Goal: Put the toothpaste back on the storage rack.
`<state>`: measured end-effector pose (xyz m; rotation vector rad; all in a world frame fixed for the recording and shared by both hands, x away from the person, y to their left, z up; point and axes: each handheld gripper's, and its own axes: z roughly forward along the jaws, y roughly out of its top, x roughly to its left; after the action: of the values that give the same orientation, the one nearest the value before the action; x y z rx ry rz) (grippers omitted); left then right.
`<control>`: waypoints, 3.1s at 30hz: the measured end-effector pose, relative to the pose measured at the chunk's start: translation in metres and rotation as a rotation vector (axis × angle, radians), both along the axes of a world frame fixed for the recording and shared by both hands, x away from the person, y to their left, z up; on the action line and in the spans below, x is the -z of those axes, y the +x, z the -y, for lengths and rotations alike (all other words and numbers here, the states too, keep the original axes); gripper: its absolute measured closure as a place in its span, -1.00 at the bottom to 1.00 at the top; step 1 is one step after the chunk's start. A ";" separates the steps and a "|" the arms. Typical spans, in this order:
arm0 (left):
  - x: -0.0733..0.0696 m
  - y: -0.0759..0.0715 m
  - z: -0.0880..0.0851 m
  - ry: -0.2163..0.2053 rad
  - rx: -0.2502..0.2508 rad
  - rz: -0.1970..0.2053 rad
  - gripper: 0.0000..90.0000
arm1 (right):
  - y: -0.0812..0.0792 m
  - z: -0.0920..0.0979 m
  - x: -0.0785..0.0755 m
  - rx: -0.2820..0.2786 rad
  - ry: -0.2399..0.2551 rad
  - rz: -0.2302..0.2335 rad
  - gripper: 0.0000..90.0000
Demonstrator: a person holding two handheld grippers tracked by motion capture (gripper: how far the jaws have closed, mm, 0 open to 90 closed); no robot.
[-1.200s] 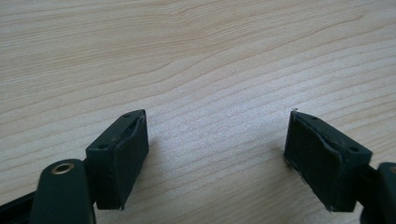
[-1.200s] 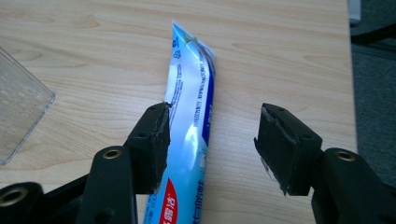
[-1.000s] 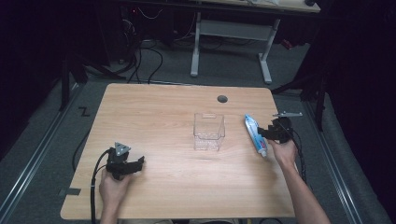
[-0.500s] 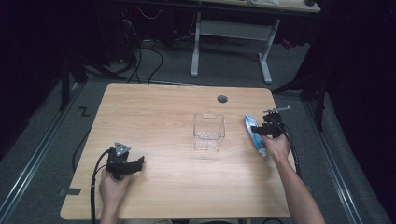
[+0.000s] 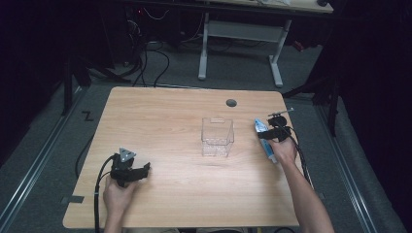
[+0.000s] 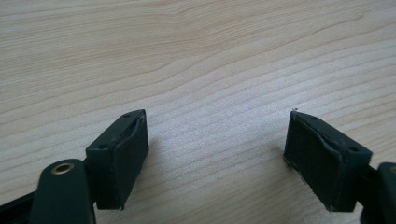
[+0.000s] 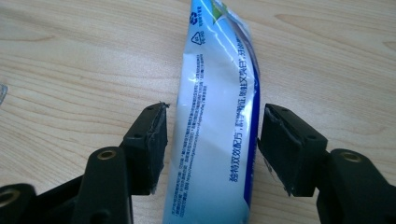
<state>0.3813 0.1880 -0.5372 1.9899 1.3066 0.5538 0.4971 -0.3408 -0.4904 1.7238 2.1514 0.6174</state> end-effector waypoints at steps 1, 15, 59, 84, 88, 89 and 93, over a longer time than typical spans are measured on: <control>0.000 0.000 0.000 0.001 0.001 0.000 -0.51 | 0.001 -0.001 0.001 -0.003 -0.006 -0.007 -0.06; 0.000 -0.001 0.000 0.002 0.000 0.000 -0.51 | 0.010 -0.015 0.010 -0.008 -0.083 -0.066 0.13; 0.000 0.000 -0.001 0.000 -0.006 0.000 -0.51 | -0.033 -0.017 -0.048 -0.140 0.015 0.051 0.55; 0.000 0.000 -0.001 0.001 -0.007 0.000 -0.51 | -0.059 -0.030 -0.055 -0.205 0.101 0.127 0.55; 0.000 0.000 -0.001 0.001 -0.007 0.000 -0.51 | -0.066 -0.032 -0.061 -0.225 0.120 0.158 0.55; 0.000 0.000 -0.001 0.001 -0.007 0.000 -0.51 | -0.067 -0.032 -0.063 -0.226 0.124 0.161 0.55; 0.000 0.000 -0.001 0.000 -0.008 0.001 -0.51 | -0.071 -0.035 -0.069 -0.241 0.132 0.193 0.55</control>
<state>0.3814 0.1886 -0.5373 1.9851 1.3143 0.5584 0.4258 -0.3059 -0.4217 1.4084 2.2384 0.9669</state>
